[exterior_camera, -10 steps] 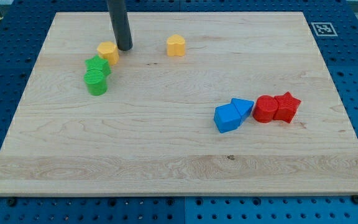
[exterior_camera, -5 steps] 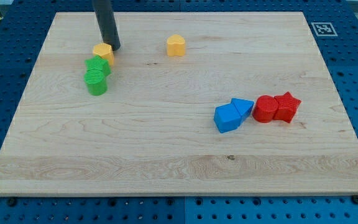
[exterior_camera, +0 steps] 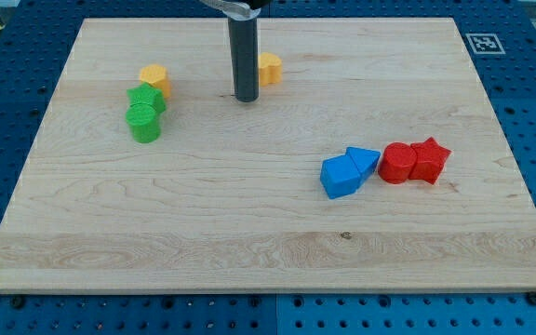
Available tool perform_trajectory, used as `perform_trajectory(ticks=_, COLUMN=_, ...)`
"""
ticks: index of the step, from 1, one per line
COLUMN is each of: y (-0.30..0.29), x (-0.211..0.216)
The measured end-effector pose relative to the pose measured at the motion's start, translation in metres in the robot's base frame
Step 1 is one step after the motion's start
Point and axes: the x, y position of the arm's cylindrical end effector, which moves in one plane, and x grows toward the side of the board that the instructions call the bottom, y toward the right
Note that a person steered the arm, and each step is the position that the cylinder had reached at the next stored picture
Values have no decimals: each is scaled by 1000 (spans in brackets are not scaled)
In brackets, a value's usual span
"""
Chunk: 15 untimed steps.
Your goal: Move the yellow heart into the yellow hexagon
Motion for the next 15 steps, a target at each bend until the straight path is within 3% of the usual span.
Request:
perform_trajectory(ticks=1, y=55, x=14)
perform_trajectory(ticks=6, y=62, x=-10)
perform_trajectory(ticks=8, y=18, x=-33)
perform_trajectory(ticks=10, y=71, x=-55)
perform_trajectory(ticks=12, y=-2, x=-65)
perform_trajectory(ticks=15, y=-4, x=-51)
